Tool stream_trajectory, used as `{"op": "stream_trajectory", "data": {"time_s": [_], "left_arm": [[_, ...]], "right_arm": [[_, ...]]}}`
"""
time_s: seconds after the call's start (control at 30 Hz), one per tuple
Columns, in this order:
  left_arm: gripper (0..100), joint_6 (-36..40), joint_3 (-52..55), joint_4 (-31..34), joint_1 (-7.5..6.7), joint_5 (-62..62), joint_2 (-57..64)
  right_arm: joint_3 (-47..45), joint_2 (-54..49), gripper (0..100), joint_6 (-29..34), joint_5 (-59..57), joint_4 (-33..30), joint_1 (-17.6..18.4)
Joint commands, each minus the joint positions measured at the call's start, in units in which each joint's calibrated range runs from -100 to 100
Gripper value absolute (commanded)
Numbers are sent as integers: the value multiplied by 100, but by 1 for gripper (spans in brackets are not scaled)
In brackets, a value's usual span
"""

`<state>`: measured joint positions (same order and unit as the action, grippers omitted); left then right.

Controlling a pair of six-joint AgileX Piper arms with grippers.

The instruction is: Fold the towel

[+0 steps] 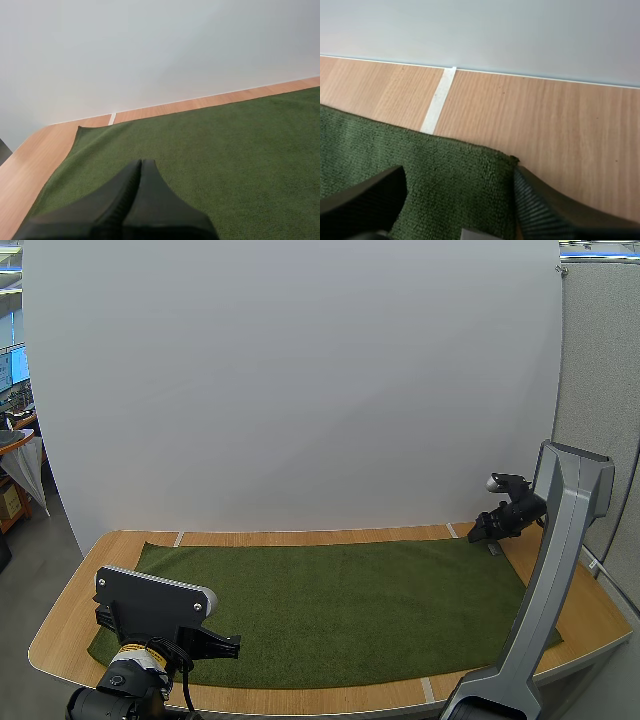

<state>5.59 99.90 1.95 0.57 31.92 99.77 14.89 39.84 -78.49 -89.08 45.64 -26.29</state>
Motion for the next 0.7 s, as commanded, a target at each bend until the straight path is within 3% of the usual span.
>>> {"op": "stream_trajectory", "data": {"time_s": [0.0, 0.5, 0.67], "left_arm": [[0, 32, 10, 8, -16, -47, 23], [0, 32, 10, 8, -16, -47, 23], [0, 32, 10, 8, -16, -47, 23]], "right_arm": [[-2, 27, 100, -50, -231, -54, 11], [-2, -28, 100, -50, -231, -88, -10], [-2, -34, 73, -50, -231, -62, -10]]}}
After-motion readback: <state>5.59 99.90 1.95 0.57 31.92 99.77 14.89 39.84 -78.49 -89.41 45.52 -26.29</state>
